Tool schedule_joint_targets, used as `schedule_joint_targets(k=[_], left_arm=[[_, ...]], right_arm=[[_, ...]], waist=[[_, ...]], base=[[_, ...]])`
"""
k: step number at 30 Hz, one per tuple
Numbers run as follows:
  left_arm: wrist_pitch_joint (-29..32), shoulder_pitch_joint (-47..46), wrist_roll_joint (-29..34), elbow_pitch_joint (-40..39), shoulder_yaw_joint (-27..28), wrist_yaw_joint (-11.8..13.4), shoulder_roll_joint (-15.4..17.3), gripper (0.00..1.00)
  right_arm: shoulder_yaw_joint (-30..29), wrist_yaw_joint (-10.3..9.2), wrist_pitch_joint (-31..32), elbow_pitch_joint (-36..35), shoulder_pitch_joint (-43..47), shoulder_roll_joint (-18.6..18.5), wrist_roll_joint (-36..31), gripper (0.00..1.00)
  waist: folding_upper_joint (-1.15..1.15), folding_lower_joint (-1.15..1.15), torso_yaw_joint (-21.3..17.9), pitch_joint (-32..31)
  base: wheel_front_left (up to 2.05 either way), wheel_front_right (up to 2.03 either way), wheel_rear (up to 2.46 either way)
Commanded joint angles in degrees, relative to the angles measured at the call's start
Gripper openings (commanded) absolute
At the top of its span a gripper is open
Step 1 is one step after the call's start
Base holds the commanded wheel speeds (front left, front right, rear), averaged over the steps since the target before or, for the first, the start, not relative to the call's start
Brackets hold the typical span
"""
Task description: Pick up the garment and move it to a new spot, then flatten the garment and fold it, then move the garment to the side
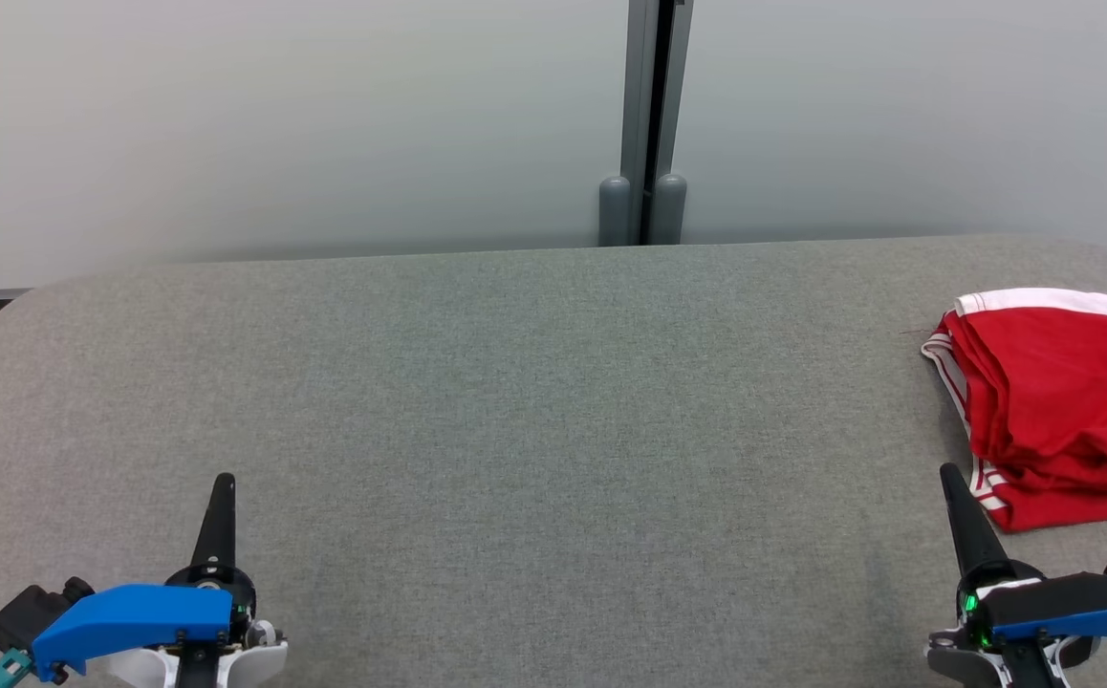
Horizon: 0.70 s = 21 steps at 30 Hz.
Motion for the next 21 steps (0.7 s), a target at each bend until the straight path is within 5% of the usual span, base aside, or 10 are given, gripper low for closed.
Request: schedule_joint_targets(k=[1,21], left_arm=[[0.37,-1.12,-1.04,-0.65,0.48,-0.32,-0.04,0.0],[2.58,-1.75,-8.83,-1.45,2.52,-1.06,-0.8,0.0]], right_arm=[[-0.2,0.03,0.35,-0.71,-1.4,-0.17,1.47,0.0],[-0.71,0.04,2.37,-1.11,-1.6,-0.17,11.45,0.0]], waist=[[0.0,0.0,0.01,-0.01],[0.0,0.0,0.1,-0.2]], base=[[0.0,0.0,0.0],[0.0,0.0,0.0]])
